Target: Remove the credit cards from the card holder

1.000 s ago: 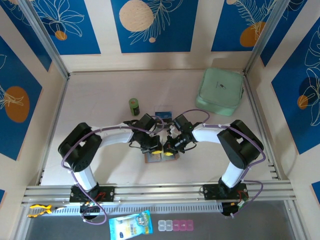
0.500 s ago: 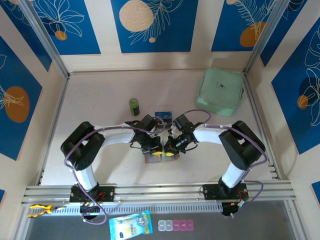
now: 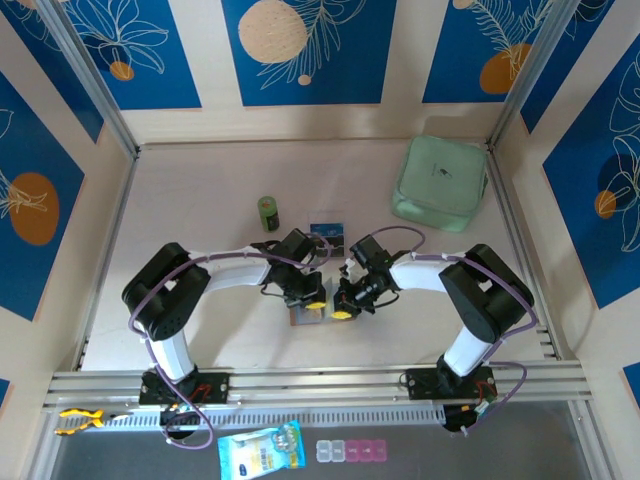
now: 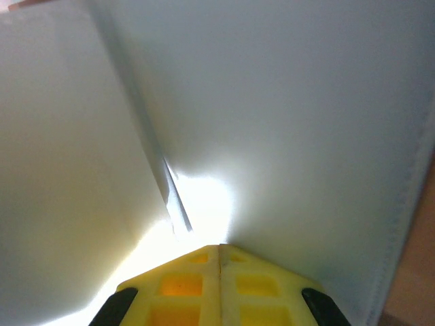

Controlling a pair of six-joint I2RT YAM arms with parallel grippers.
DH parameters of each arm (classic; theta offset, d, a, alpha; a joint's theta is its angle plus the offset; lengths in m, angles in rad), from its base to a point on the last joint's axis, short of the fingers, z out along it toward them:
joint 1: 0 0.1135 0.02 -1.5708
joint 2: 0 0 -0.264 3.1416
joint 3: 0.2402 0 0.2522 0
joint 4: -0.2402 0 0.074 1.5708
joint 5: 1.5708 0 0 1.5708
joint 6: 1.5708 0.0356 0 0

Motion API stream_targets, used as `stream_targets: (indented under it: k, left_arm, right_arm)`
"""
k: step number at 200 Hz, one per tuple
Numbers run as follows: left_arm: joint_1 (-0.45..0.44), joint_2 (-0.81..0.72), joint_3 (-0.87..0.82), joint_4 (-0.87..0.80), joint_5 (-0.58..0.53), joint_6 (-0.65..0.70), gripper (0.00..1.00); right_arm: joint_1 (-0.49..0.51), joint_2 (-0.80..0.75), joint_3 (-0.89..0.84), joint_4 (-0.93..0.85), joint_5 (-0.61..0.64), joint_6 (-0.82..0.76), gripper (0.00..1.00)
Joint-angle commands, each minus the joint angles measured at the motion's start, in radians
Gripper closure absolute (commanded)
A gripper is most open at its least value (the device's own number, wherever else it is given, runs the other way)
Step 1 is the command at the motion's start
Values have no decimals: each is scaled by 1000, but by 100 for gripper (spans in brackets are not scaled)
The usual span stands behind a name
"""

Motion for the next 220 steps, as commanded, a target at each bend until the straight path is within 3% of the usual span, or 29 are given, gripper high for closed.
stream_targets:
  k: [1, 153, 220]
  left_arm:
    - [-19, 4, 34, -7, 25, -12, 90]
    - [-32, 74, 42, 27, 43, -27, 90]
    - [-32, 78, 41, 18, 38, -22, 90]
  right_arm:
    - [-6, -29, -16, 2, -22, 16, 95]
    - [-24, -85, -51, -27, -13, 14, 95]
    - [-49, -204, -40, -175, 90, -15, 95]
